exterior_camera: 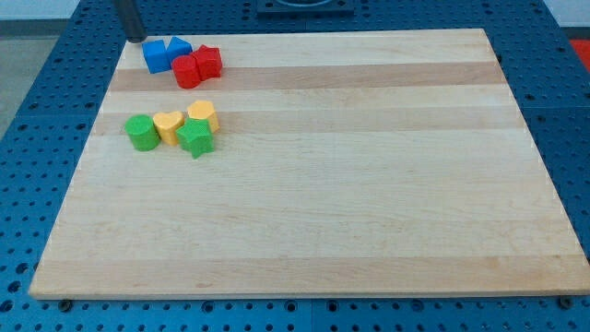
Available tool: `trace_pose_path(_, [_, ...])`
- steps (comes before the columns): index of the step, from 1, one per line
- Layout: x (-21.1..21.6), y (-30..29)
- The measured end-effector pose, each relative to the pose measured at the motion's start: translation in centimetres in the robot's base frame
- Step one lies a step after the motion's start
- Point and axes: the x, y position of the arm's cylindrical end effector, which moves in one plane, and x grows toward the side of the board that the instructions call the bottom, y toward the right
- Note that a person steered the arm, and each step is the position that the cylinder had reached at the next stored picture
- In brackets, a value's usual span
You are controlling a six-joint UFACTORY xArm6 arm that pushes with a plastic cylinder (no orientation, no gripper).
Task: Push the blue cube to the down
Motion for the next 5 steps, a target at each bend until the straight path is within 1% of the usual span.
trace_pose_path(2, [0.6, 0.4])
trace_pose_path(3, [2.0, 2.2])
trace_pose_path(5, [2.0, 2.2])
